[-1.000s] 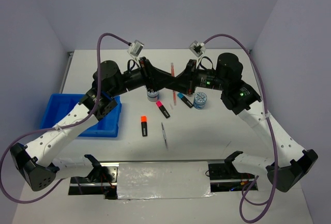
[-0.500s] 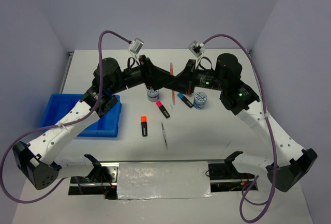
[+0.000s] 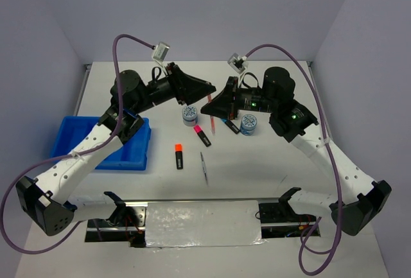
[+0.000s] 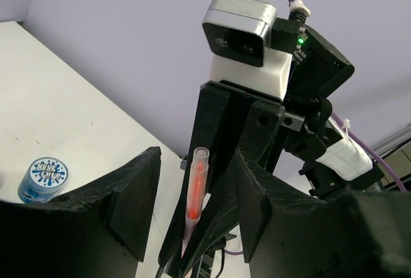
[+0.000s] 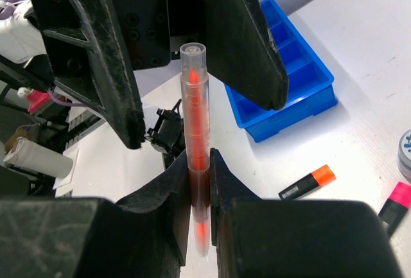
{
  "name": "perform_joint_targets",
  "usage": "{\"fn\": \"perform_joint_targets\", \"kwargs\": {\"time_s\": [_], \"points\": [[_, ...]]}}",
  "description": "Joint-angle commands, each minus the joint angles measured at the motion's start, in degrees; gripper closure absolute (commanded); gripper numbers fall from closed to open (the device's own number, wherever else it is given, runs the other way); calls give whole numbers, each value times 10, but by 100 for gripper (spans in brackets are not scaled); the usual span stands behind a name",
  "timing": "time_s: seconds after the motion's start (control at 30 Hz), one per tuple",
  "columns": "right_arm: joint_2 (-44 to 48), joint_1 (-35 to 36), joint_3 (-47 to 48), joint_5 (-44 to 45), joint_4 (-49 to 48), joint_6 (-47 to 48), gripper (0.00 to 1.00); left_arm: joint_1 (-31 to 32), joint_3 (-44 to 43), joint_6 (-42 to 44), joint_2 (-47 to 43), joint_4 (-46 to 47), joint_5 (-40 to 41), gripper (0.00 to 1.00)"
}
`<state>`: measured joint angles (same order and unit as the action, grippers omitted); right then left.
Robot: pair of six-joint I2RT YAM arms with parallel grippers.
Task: Sort the stationery into containers
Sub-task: Place the pen in the storage box.
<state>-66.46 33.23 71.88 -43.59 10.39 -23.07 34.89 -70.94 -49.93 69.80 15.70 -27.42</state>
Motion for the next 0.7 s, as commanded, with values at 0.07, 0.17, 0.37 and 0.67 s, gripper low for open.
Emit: {"fn": "perform_joint_targets", "kwargs": {"time_s": [0.07,0.17,0.37,0.67], "points": [[2,4,12,-2,-24,2,100,-2,10,-10,-5,41,-28,39],[-2,4,17,8,-27,-3,100,-2,15,-10,1,43,-52,39],[-10,4,29,-3,-26,-2,100,-2,15,2,11,20,-70,62],[-10,-13,19,13,15,17,1,-9,-116,153,67,-261,22,100]]}}
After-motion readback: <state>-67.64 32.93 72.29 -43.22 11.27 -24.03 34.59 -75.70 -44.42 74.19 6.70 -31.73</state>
